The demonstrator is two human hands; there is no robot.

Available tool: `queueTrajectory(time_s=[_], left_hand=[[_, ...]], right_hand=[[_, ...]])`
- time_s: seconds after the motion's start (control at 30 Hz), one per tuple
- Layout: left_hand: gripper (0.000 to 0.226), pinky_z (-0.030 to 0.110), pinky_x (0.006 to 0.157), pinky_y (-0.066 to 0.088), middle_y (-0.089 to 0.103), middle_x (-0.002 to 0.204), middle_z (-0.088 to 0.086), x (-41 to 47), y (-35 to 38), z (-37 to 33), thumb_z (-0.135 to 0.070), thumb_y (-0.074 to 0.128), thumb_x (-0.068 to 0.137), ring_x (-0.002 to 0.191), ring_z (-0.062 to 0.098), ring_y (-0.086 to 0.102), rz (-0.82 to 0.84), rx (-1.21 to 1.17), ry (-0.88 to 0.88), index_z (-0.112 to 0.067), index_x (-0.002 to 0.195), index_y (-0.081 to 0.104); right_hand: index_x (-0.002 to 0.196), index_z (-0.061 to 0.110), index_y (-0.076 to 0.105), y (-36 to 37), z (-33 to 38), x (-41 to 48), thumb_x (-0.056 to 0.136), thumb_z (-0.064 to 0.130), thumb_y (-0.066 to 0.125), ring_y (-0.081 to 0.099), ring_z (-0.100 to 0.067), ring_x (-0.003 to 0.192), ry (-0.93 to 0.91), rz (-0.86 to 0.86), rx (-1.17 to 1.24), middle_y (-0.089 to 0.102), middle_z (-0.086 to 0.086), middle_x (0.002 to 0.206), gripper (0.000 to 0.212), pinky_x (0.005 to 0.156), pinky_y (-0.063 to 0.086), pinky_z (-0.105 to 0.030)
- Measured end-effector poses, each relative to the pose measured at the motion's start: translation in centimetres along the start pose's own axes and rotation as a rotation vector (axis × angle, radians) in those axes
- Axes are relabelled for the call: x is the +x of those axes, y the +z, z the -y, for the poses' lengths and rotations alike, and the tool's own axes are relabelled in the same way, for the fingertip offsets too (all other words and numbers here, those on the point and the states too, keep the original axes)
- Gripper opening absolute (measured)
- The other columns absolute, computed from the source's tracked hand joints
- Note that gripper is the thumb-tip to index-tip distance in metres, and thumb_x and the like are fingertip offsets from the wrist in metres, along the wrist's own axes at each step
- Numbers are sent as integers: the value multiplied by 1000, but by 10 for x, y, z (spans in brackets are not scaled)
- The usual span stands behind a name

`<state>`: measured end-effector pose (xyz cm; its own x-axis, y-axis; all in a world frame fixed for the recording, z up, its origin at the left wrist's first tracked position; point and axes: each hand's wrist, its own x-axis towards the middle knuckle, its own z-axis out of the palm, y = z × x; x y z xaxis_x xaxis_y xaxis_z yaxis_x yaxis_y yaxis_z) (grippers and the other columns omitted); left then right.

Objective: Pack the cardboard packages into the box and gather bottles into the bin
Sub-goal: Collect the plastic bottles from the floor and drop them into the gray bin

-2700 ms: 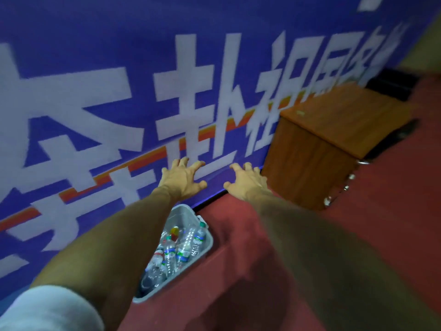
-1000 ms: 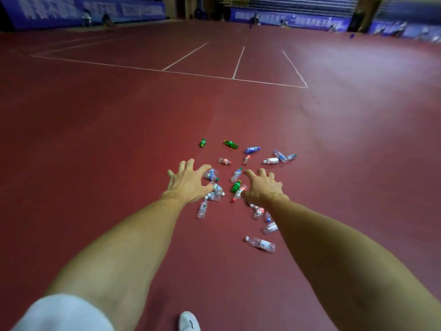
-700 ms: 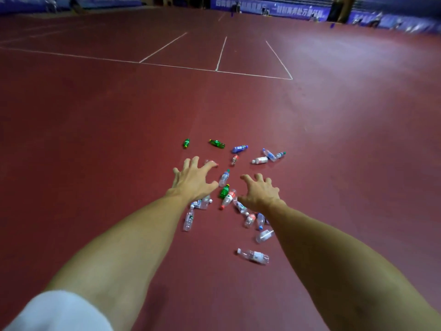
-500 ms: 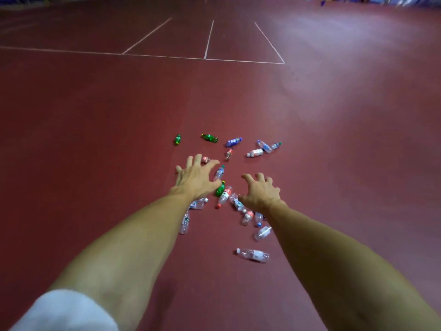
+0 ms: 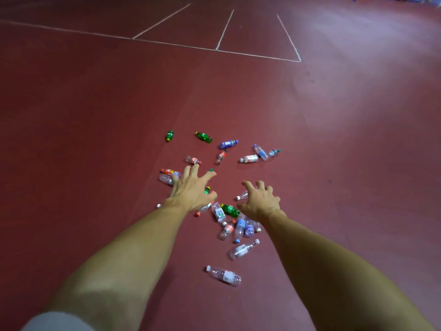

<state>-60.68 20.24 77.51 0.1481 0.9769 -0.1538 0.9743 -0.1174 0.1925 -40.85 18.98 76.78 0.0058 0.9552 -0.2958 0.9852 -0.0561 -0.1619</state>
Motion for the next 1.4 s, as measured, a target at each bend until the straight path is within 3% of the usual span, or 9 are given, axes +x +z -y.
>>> queueTrajectory(time_s=[0.6, 0.87, 1.1, 1.23, 1.4], left_hand=[[65, 61, 114, 18, 11, 163, 12, 189, 47, -41, -52, 54, 89, 151, 31, 8, -14, -117, -197, -45, 149, 29], [64, 64, 115, 17, 10, 164, 10, 226, 88, -51, -51, 53, 89, 151, 30, 6, -58, -156, -465, -45, 149, 30], [64, 60, 114, 24, 16, 162, 5, 219, 189, -100, -54, 55, 85, 148, 27, 14, -148, -324, -775, -47, 146, 37], [69, 60, 116, 18, 3, 166, 5, 196, 261, -118, -53, 58, 90, 152, 29, 5, 11, -371, -888, -49, 151, 26], [70, 60, 117, 15, 2, 166, 5, 184, 365, -102, -57, 57, 87, 152, 27, 2, 12, -373, -946, -52, 149, 27]], right_hand=[[153, 36, 23, -13, -54, 214, 92, 49, 52, 35, -36, 131, -201, 77, -170, 32, -10, 148, 68, 100, 40, -55], [153, 35, 20, -4, -71, 306, 93, 52, 51, 33, -37, 132, -416, 66, -244, 28, -11, 150, 69, 99, 39, -55], [153, 35, 19, 69, -119, 341, 91, 51, 55, 32, -38, 132, -658, 172, -332, 24, -11, 152, 73, 97, 39, -55], [155, 35, 16, 132, -151, 340, 91, 53, 55, 29, -39, 134, -710, 285, -371, 20, -11, 155, 77, 102, 35, -58], [154, 36, 17, 240, -164, 354, 89, 55, 55, 27, -37, 135, -755, 281, -400, 20, -10, 156, 78, 101, 37, -56]])
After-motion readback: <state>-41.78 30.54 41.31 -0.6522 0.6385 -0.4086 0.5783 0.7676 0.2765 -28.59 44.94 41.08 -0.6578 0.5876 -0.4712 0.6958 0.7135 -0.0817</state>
